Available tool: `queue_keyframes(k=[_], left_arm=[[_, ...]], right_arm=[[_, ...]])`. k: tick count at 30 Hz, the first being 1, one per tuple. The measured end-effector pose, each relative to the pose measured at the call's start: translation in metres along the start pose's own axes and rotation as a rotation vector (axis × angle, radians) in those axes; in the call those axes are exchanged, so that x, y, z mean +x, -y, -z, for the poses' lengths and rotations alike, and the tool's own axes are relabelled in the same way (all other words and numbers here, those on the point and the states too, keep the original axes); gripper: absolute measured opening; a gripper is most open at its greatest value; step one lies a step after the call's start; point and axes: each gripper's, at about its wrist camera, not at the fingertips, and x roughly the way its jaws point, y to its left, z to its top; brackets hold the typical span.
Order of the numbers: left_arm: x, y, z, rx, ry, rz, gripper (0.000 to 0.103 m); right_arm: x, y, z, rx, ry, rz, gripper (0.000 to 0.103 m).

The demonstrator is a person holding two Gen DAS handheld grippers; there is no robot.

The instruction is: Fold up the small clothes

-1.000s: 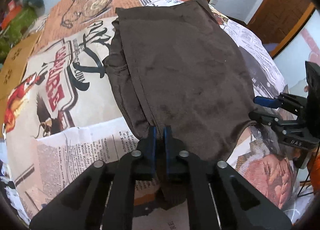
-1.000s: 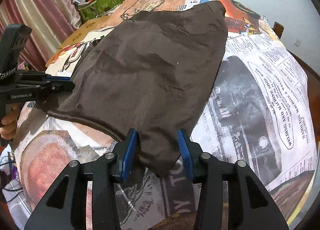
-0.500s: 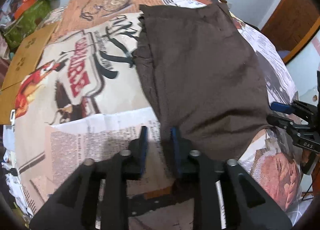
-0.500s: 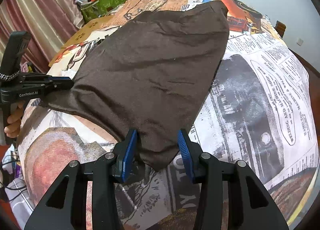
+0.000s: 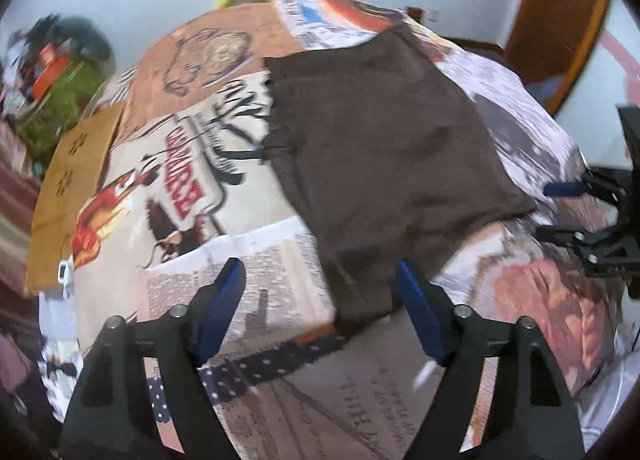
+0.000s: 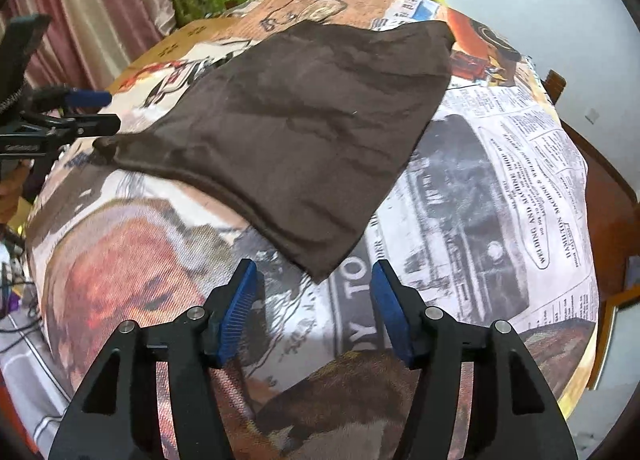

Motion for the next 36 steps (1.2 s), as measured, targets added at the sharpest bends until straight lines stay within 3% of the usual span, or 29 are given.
queue_keyframes(k=[6, 10, 16, 22, 29, 32, 36], left_arm=[[0.027, 0.03, 0.003, 0.102, -0.082, -0.001, 0.085], [0.035, 0.032, -0.001, 0.094, -0.076, -0.012, 0.094], [0.046, 0.033, -0.007, 0.102, -0.082, -0.012, 0.1], [0.049, 0.041, -0.01, 0.157, -0.05, -0.072, 0.101], [0.058, 0.041, -0.017, 0.196, -0.004, -0.164, 0.101], [0.062, 0.038, -0.018, 0.207, 0.01, -0.186, 0.087], [0.068, 0.037, -0.02, 0.205, -0.005, -0.138, 0.053]], right_arm=[[0.011, -0.003, -0.002, -0.011, -0.015, 0.0, 0.058], [0.015, -0.006, -0.006, -0.025, -0.012, 0.005, 0.06], [0.024, -0.009, -0.013, -0.032, -0.002, 0.0, 0.061], [0.029, -0.011, -0.02, -0.061, 0.011, -0.003, 0.061], [0.035, -0.01, -0.023, -0.063, 0.008, -0.023, 0.037], [0.035, -0.008, -0.022, -0.049, 0.012, -0.025, 0.026], [0.035, -0.006, -0.021, -0.035, 0.02, -0.022, 0.02]])
